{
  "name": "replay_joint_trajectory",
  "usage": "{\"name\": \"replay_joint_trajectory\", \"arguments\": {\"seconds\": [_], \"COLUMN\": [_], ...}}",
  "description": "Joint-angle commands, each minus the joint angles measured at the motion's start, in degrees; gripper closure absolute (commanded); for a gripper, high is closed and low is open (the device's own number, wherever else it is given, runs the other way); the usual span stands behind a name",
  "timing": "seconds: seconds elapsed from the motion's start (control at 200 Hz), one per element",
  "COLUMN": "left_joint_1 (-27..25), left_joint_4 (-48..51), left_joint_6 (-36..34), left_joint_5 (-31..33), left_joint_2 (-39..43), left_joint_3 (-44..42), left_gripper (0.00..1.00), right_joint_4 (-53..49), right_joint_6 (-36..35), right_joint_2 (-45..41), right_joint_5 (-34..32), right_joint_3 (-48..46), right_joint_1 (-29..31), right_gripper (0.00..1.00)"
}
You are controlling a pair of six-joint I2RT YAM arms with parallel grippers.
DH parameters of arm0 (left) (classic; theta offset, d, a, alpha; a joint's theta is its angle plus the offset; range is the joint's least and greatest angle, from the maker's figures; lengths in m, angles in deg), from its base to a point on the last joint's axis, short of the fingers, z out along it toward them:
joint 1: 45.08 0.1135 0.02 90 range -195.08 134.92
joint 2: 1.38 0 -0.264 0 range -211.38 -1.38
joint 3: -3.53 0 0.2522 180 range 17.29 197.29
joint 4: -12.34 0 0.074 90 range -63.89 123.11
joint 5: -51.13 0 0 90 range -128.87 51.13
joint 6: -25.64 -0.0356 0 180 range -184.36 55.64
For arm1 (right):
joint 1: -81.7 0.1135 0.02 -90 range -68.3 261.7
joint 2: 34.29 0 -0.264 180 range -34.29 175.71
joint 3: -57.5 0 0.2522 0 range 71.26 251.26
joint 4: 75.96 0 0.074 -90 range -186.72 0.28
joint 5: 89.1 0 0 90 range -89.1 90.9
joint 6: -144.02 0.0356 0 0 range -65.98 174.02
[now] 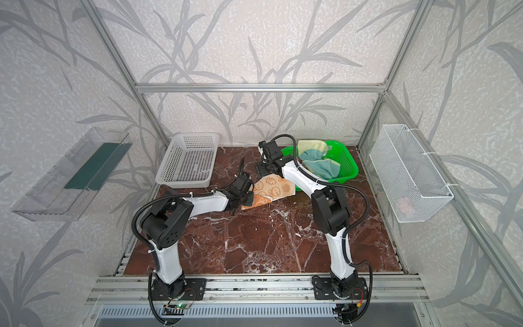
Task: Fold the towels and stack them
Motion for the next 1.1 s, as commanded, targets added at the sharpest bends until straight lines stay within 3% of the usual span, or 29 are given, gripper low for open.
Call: {"name": "replay_joint_trajectory", "arguments": {"seconds": [0.0,0.155,0.27,0.565,0.83,1.1], "left_joint_1": [-0.36,-0.34,-0.33,-0.33,-0.35,-0.28], "left_joint_4": [6.24,13.25,15.70,13.56,4.62,-2.43], "left_joint_6": [1.06,3.83,2.77,2.62,-0.96,-1.79], "left_joint_5": [5.35,14.81,16.53,11.10,3.75,1.38], "left_joint_2": [6.39,14.58,18.39,22.12,26.19,32.01], "left_joint_3": [-3.94,-5.70,-5.97,-6.92,-11.22,-16.16], "left_gripper": [1.00,1.00,1.00,1.00,1.00,1.00], "right_joint_4": [-2.06,-3.82,-4.46,-12.39,-11.84,-8.87], "right_joint_6": [0.76,1.53,2.36,4.98,6.48,3.85], "right_joint_2": [2.69,6.04,8.10,16.10,15.14,14.58], "right_joint_5": [0.34,0.63,-0.51,-4.90,-10.29,-7.53], "right_joint_3": [3.90,7.84,10.19,19.38,15.08,14.64], "right_joint_1": [-0.29,-0.29,-0.26,-0.95,-3.23,-9.73], "right_gripper": [0.17,0.17,0.17,0.15,0.14,0.14]}}
